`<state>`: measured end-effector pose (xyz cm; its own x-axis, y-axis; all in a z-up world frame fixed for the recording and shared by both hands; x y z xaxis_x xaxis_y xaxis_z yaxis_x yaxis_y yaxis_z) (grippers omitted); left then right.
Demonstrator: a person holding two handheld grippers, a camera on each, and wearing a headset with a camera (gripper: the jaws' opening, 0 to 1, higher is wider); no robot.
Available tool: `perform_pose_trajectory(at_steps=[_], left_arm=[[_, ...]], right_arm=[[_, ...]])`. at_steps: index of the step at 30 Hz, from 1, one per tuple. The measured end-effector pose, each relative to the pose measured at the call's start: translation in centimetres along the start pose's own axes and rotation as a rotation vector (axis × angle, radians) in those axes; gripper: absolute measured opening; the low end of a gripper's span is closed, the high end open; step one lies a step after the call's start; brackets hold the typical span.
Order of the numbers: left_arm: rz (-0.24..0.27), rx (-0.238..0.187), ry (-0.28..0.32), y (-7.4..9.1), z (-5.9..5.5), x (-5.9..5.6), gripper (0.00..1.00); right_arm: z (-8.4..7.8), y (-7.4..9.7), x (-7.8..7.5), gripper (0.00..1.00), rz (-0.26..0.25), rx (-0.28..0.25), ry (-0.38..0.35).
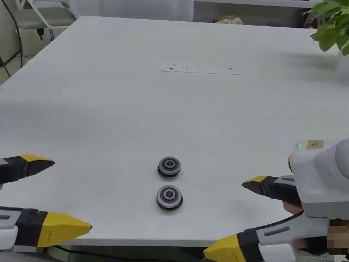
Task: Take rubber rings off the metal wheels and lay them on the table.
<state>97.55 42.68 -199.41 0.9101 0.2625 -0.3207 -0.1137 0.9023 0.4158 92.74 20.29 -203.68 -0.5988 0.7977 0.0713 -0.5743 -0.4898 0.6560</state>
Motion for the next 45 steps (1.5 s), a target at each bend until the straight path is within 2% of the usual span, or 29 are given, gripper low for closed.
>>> perform_pose_trajectory(at_steps=[5,10,23,28,31,33,35,39,40,41,42,45], left_arm=[[-0.003,0.008,0.002,-0.1,0.0,0.0,0.95],[0.010,0.005,0.008,0.0,0.0,0.7,0.96],[-0.013,0.017,0.005,-0.6,0.1,0.3,0.96],[-0.021,0.041,-0.001,-0.8,0.0,0.4,0.96],[-0.016,0.046,-0.005,-0.7,0.0,0.7,0.96],[-0.009,0.044,-0.007,-0.7,0.0,0.8,0.96],[-0.023,0.051,0.004,-0.8,-0.2,0.6,0.96],[-0.040,0.052,-0.008,-1.0,0.0,0.3,0.96],[-0.056,0.043,-0.016,-1.0,0.2,0.1,0.96],[-0.092,0.001,-0.024,-1.2,0.8,-0.5,0.95],[-0.108,-0.021,-0.014,-1.2,1.1,-0.7,0.94],[-0.111,-0.019,-0.032,-0.9,1.3,-0.6,0.90]], right_arm=[[0.0,-0.1,0.1,0.99,0.008,0.006,0.007],[0.4,-0.2,-0.2,0.99,0.008,-0.010,-0.011],[0.5,-0.4,-0.9,0.96,0.001,-0.004,-0.014],[0.8,-0.4,-0.9,0.96,0.010,-0.011,-0.024],[1.0,-0.8,-0.6,0.95,0.018,-0.005,0.019],[0.6,-0.9,-0.3,0.95,0.034,0.018,0.025],[0.5,-0.8,-0.5,0.94,0.026,0.024,0.028],[1.1,-0.6,-1.1,0.93,0.010,-0.009,-0.001],[1.3,-0.5,-1.2,0.93,0.010,-0.018,-0.009],[1.5,-0.5,-1.2,0.93,0.009,-0.026,-0.015],[1.6,-0.4,-1.3,0.92,0.008,-0.033,-0.022],[1.7,-0.3,-1.4,0.92,0.001,-0.036,-0.024]])
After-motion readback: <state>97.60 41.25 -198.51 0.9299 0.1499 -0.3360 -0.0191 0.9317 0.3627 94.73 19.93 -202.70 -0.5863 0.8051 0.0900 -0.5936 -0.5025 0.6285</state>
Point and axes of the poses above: the centre of the closed fingertips' face, and the gripper's own axes: y roughly backward along the fingers, x roughly to its left, z roughly out of its top, the point moved 2 cm from there along y, roughly backward along the fingers, and after that the axes turned 14 degrees about -z, right-handed, at the moved point
